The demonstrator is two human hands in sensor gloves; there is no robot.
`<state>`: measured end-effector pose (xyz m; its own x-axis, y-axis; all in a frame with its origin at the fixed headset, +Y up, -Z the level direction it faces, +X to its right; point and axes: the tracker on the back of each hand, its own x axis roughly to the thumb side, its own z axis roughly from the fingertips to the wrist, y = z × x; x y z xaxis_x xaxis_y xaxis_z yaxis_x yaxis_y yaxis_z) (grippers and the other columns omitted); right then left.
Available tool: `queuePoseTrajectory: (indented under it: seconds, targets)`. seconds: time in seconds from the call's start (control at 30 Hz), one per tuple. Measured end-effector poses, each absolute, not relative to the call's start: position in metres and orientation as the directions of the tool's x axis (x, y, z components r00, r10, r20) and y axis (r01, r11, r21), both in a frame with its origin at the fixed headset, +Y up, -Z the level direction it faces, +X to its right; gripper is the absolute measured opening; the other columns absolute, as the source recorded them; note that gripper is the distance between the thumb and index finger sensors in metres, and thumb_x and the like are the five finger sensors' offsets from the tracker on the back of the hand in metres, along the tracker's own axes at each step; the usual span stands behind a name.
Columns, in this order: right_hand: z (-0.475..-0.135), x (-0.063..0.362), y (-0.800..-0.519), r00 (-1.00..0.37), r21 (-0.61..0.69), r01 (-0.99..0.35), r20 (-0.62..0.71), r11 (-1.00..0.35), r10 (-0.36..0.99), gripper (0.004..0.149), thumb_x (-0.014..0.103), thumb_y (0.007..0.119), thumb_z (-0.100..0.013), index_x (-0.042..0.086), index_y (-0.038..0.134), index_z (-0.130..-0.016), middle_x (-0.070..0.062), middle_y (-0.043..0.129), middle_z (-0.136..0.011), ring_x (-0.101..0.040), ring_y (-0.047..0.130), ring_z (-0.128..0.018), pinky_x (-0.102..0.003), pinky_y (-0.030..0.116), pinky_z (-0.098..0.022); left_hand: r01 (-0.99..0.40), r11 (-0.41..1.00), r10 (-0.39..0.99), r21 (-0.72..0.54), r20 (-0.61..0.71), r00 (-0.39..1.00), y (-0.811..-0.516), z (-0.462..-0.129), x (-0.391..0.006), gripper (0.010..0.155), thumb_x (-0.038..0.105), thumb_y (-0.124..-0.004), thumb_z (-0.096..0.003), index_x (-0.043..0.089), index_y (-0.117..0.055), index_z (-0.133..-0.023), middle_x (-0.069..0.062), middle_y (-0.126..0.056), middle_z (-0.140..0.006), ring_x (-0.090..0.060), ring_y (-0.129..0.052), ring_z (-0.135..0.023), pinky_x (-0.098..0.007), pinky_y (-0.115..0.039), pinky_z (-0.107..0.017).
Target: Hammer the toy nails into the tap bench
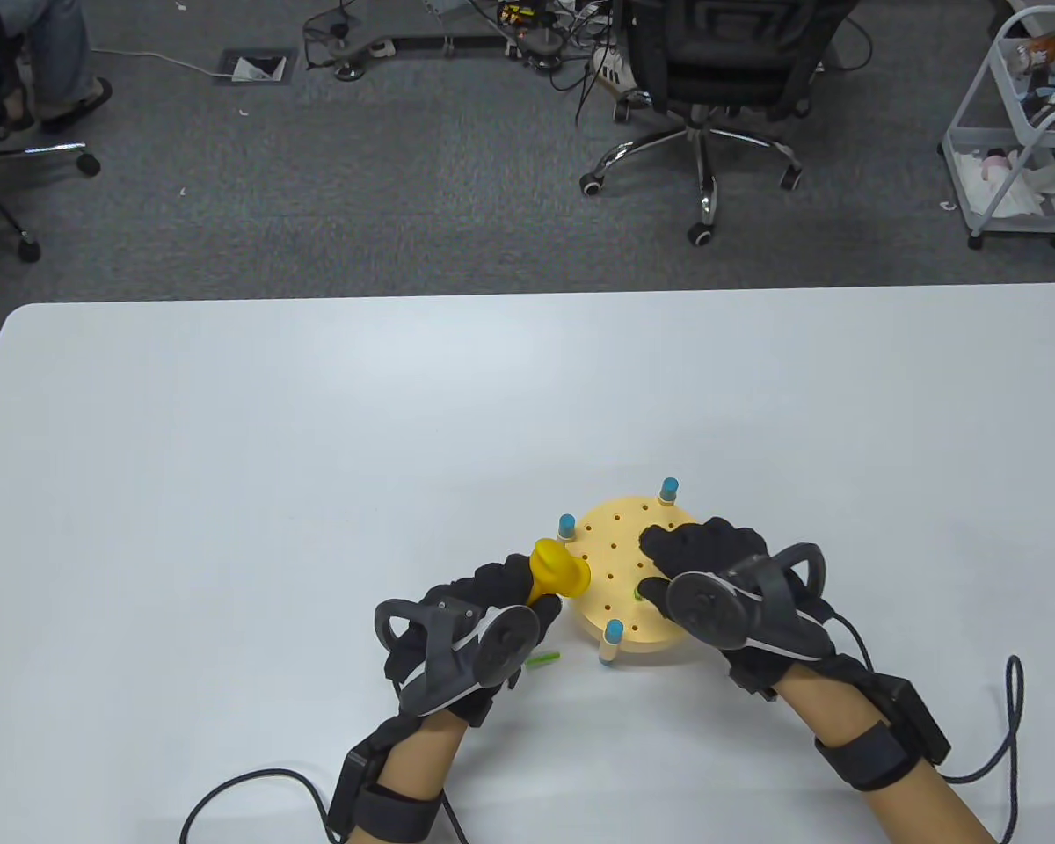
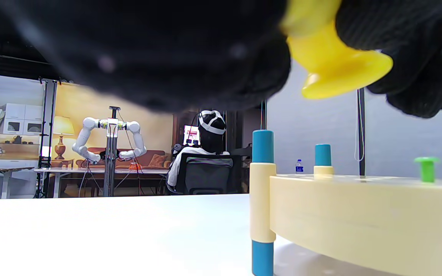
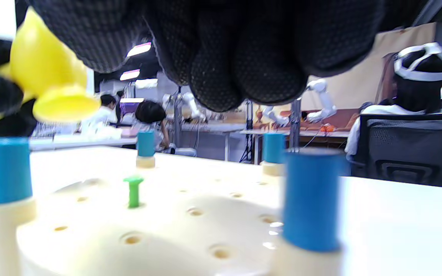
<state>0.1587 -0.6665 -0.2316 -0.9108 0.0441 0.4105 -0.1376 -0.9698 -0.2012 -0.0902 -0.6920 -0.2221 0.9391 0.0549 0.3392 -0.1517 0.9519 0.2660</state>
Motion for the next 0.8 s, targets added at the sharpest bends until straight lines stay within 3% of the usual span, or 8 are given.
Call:
queuePoseTrajectory:
  seconds: [0.17, 0.3, 0.5, 0.7, 0.77, 0.8]
  targets:
    - [-0.219, 0.197, -0.7, -0.921, -0.145, -0.157, 0.378, -0.977, 0.092, 0.071, 0.054, 0.07, -0.039, 0.018, 0.064, -0.1, -0.011, 0.081, -0.09, -0.034, 0.084, -0.076, -0.048, 0.073, -0.057, -0.149, 0.965, 0.059, 0.215, 0.376, 0.925, -0.697, -0.222, -0.082, 0.059, 0.058, -0.072, -0.0373, 0.022, -0.072, -0.083, -0.008, -0.098, -0.055, -0.022, -0.104, -0.022, -0.032, -0.084, -0.01]
    - [-0.216, 0.21, -0.722, -0.913, -0.245, -0.293, 0.358, -0.924, 0.195, 0.07, 0.049, 0.072, -0.04, 0.015, 0.06, -0.1, -0.012, 0.077, -0.091, -0.034, 0.085, -0.074, -0.047, 0.074, -0.055, -0.224, 0.962, 0.145, 0.157, 0.399, 0.905, -0.697, -0.22, -0.076, 0.058, 0.055, -0.076, -0.0377, 0.023, -0.07, -0.085, -0.008, -0.099, -0.064, -0.024, -0.107, -0.036, -0.035, -0.088, -0.018]
    - [-0.221, 0.21, -0.745, -0.931, -0.273, -0.301, 0.292, -0.914, 0.22, 0.061, 0.044, 0.072, -0.041, 0.016, 0.064, -0.095, -0.009, 0.081, -0.083, -0.028, 0.09, -0.065, -0.044, 0.077, -0.05, -0.246, 0.963, 0.184, 0.112, 0.395, 0.9, -0.697, -0.229, -0.067, 0.059, 0.057, -0.073, -0.0378, 0.021, -0.071, -0.085, -0.008, -0.099, -0.053, -0.022, -0.105, -0.027, -0.033, -0.086, -0.013]
    - [-0.222, 0.208, -0.749, -0.926, -0.25, -0.308, 0.298, -0.918, 0.23, 0.055, 0.042, 0.068, -0.043, 0.017, 0.063, -0.092, -0.01, 0.078, -0.083, -0.028, 0.09, -0.062, -0.043, 0.077, -0.049, -0.283, 0.959, 0.252, 0.011, 0.426, 0.869, -0.686, -0.25, -0.047, 0.063, 0.06, -0.066, -0.0358, 0.02, -0.074, -0.084, -0.01, -0.1, -0.048, -0.024, -0.104, -0.02, -0.033, -0.084, -0.009]
    - [-0.222, 0.207, -0.749, -0.926, -0.246, -0.306, 0.3, -0.92, 0.228, 0.055, 0.042, 0.067, -0.044, 0.017, 0.063, -0.092, -0.01, 0.077, -0.083, -0.028, 0.09, -0.063, -0.043, 0.077, -0.05, -0.235, 0.972, 0.209, 0.002, 0.453, 0.867, -0.686, -0.252, -0.036, 0.063, 0.06, -0.065, -0.0356, 0.02, -0.075, -0.084, -0.011, -0.101, -0.047, -0.025, -0.103, -0.019, -0.033, -0.083, -0.009]
    - [-0.222, 0.207, -0.748, -0.926, -0.244, -0.307, 0.3, -0.92, 0.229, 0.055, 0.042, 0.067, -0.044, 0.017, 0.063, -0.092, -0.01, 0.077, -0.083, -0.028, 0.09, -0.063, -0.043, 0.077, -0.05, -0.148, 0.989, 0.131, -0.002, 0.473, 0.871, -0.689, -0.252, -0.027, 0.063, 0.059, -0.066, -0.0353, 0.02, -0.076, -0.083, -0.012, -0.101, -0.046, -0.026, -0.103, -0.018, -0.034, -0.083, -0.008]
